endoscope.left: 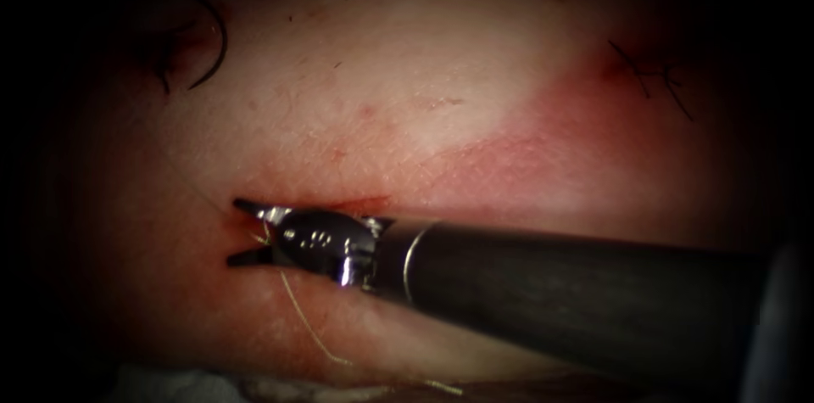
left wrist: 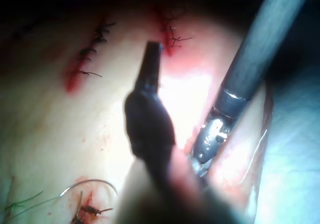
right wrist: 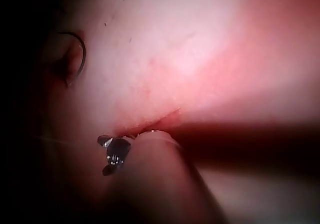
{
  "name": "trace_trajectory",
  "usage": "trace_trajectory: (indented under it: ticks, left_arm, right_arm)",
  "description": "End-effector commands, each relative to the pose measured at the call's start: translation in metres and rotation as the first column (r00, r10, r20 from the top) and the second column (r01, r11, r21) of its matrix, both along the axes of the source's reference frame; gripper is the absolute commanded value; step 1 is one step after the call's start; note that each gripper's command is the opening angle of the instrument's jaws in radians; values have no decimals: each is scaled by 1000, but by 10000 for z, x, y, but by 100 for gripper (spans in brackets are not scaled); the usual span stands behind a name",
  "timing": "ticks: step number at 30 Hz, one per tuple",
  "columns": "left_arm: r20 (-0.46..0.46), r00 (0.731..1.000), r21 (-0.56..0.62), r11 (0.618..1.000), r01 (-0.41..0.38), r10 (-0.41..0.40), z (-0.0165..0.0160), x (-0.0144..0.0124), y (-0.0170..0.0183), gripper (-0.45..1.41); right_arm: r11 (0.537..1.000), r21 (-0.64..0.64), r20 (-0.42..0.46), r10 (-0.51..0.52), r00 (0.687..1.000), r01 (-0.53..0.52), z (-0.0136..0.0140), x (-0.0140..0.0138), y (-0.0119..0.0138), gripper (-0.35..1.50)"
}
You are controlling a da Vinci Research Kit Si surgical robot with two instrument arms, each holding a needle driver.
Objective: Wound Closure
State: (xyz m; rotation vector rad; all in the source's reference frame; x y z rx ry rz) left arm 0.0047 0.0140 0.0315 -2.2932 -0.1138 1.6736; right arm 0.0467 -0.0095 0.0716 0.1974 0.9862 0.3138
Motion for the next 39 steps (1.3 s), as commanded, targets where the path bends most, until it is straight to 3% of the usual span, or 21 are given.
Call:
trace_trajectory:
  ticks: [1, 9, 19, 25, 28, 31, 39]
  left_arm:
    - [4, 1000, 0, 1000, -4, 4, 5, -5, -2, -45]
    - [23, 1000, -2, 1000, -15, 15, -15, -10, -13, -45]
    - [47, 998, -6, 1000, -29, 29, -34, -19, -14, -45]
    - [52, 998, -8, 1000, -29, 30, -31, -23, -13, -45]
    - [54, 998, -9, 1000, -30, 30, -31, -24, -14, -45]
    - [53, 998, -11, 999, -36, 36, -32, -25, -16, -45]
    - [58, 998, -14, 999, -37, 38, -33, -27, -19, -45]
  right_arm:
    - [1000, 7, -4, -1, 1000, 1, 9, 13, -7, 148]
    - [1000, -2, 12, -12, 1000, 12, 37, 32, -10, 148]
    - [1000, 3, 2, -9, 1000, 9, 35, 43, -7, 148]
    - [1000, 14, -20, -24, 1000, 24, 35, 45, -5, 137]
    - [999, 23, -41, -41, 998, 42, 32, 45, -4, 95]
    - [996, 30, -71, -81, 994, 83, 32, 47, -4, -35]
    - [997, 45, -82, -67, 994, 70, 21, 53, 4, -35]
